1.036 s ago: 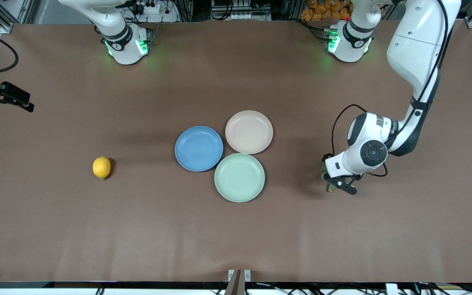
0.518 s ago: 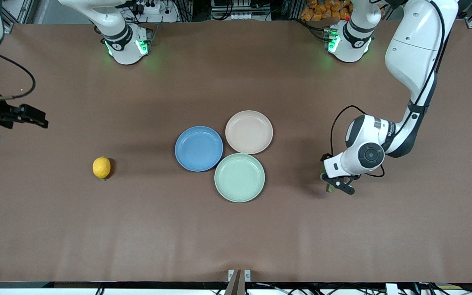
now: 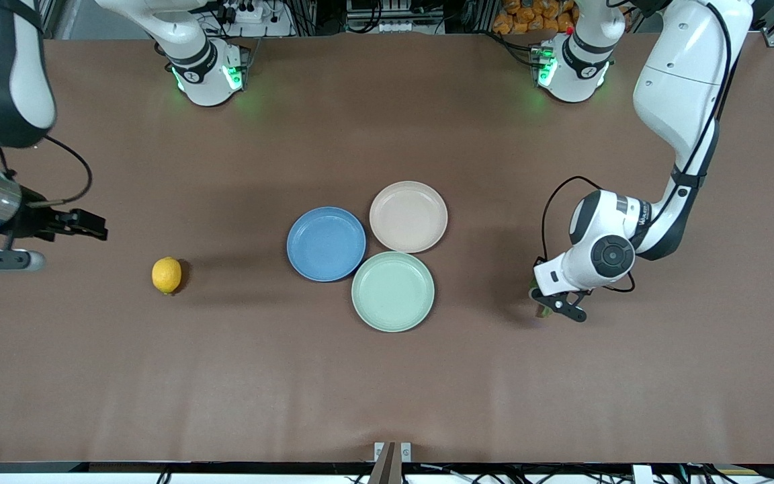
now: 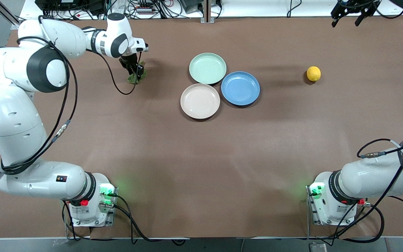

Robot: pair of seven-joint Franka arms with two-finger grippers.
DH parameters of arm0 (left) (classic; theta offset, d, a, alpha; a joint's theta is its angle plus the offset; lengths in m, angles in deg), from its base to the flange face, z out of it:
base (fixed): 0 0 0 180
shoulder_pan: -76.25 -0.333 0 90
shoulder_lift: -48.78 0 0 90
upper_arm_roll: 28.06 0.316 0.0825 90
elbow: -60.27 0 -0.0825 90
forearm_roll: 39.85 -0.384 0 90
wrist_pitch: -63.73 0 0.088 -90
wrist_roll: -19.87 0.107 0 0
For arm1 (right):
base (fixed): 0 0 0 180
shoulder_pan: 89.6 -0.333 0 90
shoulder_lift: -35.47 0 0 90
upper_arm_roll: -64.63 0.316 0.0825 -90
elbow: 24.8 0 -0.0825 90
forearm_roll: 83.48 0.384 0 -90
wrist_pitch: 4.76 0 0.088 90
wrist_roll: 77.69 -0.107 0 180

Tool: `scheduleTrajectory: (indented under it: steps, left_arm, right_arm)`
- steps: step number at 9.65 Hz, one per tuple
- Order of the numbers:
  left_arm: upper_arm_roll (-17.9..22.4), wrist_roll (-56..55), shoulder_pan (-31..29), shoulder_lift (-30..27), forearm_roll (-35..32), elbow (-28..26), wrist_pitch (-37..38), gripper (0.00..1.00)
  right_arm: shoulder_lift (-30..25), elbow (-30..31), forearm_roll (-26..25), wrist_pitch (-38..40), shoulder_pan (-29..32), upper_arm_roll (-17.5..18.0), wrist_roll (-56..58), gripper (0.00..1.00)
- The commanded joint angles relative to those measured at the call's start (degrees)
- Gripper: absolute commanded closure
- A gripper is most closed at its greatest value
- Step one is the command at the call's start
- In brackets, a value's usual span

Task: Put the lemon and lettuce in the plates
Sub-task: 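Grasp the lettuce with the left gripper while the right gripper reaches the lemon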

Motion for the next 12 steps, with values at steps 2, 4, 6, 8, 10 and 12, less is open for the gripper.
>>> scheduleTrajectory:
  steps: [2,4,6,8,10,12]
  left_arm:
    - [-0.66,-2.69,0.37,-0.71,-0.23,0.11,-0.66,1.00]
    - [-1.01,-3.56,0.02,-2.29,-0.14,0.20,-0.57,1.00]
    - [-1.10,-6.45,0.54,-3.87,-0.14,0.11,-0.48,1.00]
    - [-2.14,-9.44,0.72,-4.75,-0.14,0.11,-0.48,1.00]
    - [-2.77,-10.94,0.63,-5.28,-0.14,0.11,-0.39,1.00]
    - [-2.94,-11.56,0.72,-6.25,-0.14,0.02,-0.31,1.00]
  right_arm:
    - [-1.03,8.20,-0.01,-7.79,-0.02,0.22,0.04,0.00]
    - [-0.41,11.97,-0.09,-12.18,0.06,0.14,0.13,0.00]
    - [1.34,15.15,-0.18,-17.55,0.07,0.22,0.13,0.00]
    - [2.75,18.22,-0.27,-22.46,0.07,0.22,0.13,0.00]
    - [4.07,22.70,-0.27,-29.92,0.07,0.14,0.13,0.00]
    - [6.70,24.30,-0.27,-34.16,0.15,0.22,0.13,0.00]
